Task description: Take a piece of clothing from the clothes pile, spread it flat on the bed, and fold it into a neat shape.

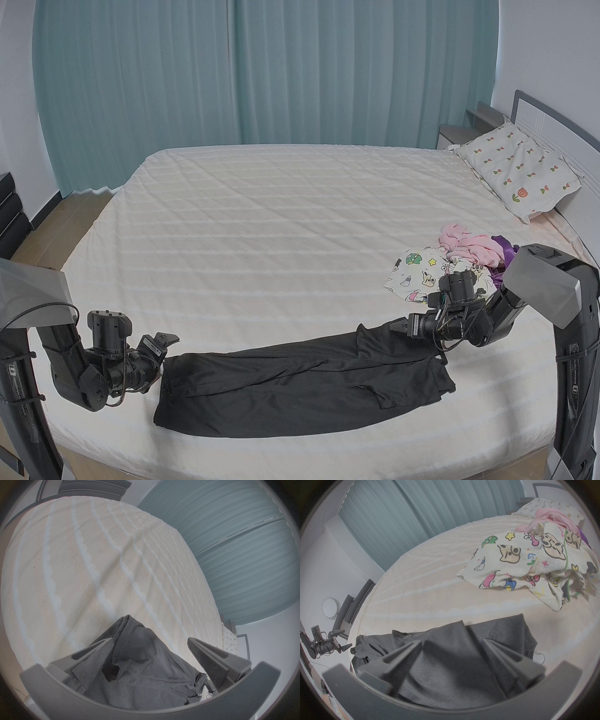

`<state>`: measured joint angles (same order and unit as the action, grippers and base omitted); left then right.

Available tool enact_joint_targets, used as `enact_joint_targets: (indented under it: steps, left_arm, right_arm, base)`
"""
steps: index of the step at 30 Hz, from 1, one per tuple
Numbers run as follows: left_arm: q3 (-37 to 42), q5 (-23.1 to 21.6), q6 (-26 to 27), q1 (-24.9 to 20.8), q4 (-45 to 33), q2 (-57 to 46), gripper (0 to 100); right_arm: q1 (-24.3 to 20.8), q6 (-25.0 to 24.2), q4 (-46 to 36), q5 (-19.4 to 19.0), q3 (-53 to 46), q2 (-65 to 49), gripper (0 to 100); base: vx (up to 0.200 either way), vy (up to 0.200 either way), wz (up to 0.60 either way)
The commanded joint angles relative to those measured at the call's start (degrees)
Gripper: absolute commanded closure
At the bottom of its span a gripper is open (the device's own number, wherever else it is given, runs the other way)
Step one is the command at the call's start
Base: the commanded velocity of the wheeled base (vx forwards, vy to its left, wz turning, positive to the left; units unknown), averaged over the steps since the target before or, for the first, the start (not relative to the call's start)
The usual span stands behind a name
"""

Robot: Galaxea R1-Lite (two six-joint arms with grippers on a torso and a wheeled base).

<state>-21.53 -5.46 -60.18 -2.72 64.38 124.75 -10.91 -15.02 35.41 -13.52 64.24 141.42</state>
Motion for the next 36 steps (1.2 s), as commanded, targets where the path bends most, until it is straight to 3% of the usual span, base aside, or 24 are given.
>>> enact_joint_targets:
  steps: [1, 20, 21, 27, 35, 36]
  left_arm:
    - [0.00, 0.01, -0.02, -0.01, 0.05, 0.06, 0]
    - [0.00, 0.01, -0.02, -0.01, 0.05, 0.06, 0]
    - [0.00, 0.01, -0.02, -0.01, 0.05, 0.06, 0]
    - [0.00, 0.10, 0.33, -0.09, 0.05, 0.23, 0]
    - [0.43, 2.56, 2.35, -2.73, -0.22, 1.55, 0]
    - [1.84, 3.88, 2.62, -3.35, -0.13, 1.11, 0]
  right_arm:
    - [0.10, -0.01, 0.27, -0.10, -0.08, 0.61, 100]
    - [3.09, -0.89, 0.45, -2.21, -2.98, -1.85, 100]
    - [3.09, -0.80, 0.45, -2.30, -3.34, -1.94, 0]
    - [3.18, -2.74, 0.45, -2.30, -3.86, -3.26, 0]
    - [2.47, -13.55, 2.03, -1.86, -11.33, -8.88, 0]
    - [1.59, -17.50, 3.87, -1.69, -13.71, -9.76, 0]
  base:
    - [0.000, 0.000, 0.00]
    - [0.000, 0.000, 0.00]
    - [0.000, 0.000, 0.00]
    - [0.000, 0.000, 0.00]
    - [0.000, 0.000, 0.00]
    - [0.000, 0.000, 0.00]
